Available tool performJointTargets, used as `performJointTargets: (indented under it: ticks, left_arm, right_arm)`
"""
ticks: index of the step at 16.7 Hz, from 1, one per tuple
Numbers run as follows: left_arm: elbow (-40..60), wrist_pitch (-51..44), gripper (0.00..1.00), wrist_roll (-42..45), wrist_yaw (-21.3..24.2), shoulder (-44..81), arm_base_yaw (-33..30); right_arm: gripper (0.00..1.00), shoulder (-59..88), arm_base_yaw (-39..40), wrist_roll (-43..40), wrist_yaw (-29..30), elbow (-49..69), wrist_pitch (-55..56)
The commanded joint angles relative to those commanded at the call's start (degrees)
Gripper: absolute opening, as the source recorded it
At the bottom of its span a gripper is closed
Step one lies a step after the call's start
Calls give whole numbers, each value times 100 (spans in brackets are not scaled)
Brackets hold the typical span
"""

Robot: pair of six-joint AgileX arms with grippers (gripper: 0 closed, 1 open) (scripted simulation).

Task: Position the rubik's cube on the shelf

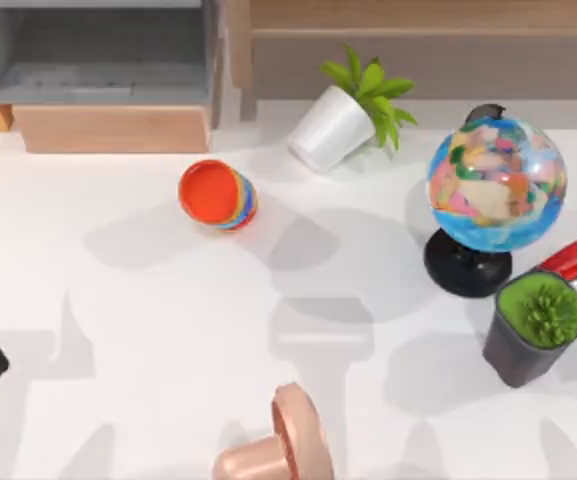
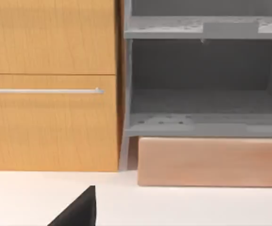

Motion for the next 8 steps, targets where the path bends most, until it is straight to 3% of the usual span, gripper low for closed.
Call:
performJointTargets:
  ticks: [4,8]
  left_arm:
    - [84,102,100,105,32,169,12]
    - [545,660,100,716,213,1182,120]
  right_arm:
    - [100,0,0,0,0,0,0]
    - [100,0,0,0,0,0,0]
